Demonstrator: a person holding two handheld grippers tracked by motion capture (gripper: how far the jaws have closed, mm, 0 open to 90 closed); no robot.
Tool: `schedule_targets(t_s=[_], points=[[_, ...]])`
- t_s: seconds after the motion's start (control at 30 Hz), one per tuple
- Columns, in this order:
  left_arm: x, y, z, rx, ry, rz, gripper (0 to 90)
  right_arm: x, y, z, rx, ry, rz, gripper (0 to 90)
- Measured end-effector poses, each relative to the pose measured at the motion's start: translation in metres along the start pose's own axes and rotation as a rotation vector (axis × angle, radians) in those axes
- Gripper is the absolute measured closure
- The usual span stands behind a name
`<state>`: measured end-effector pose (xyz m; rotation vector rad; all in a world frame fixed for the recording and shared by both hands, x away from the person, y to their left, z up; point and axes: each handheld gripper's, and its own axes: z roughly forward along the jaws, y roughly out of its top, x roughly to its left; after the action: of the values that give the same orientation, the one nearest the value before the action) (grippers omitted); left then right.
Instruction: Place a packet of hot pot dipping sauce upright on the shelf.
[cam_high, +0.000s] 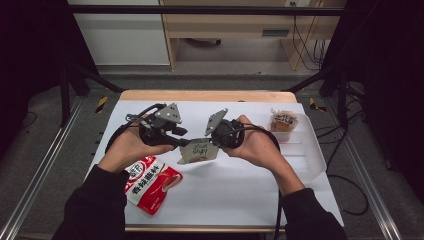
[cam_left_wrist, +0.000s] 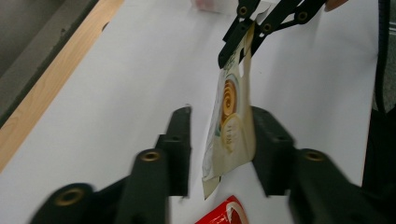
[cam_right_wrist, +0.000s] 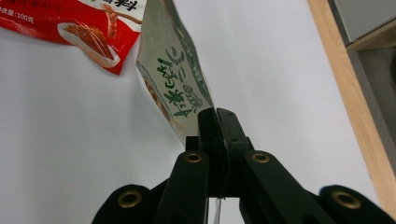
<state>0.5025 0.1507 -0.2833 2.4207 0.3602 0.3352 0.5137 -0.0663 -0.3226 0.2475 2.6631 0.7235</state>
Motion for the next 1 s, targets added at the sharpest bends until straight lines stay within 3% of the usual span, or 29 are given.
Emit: schedule_targets(t_s=[0.1,0.27,0.7,1.0], points=[[0.0,-0.003,-0.003,-0.006,0.029,-0.013,42.4,-0.006,0.001,-0.009,0.005,-0.016,-0.014,90.0],[0.001,-0.007,-0.005,-0.027,0.034,-0.032,32.9,-0.013,0.0,-0.022,0.016,-0.037,-0.015,90.0],[0.0,-0.015,-0.002,-0.034,0.04,-0.049,29.5,-0.013,-0.009,-0.012,0.051,-0.051,0.01,90.0],[-0.004,-0.024,-0.001,-0.011,0.064,-0.045,24.5,-0.018,-0.017,-0.021,0.056,-0.061,0.031,90.0]])
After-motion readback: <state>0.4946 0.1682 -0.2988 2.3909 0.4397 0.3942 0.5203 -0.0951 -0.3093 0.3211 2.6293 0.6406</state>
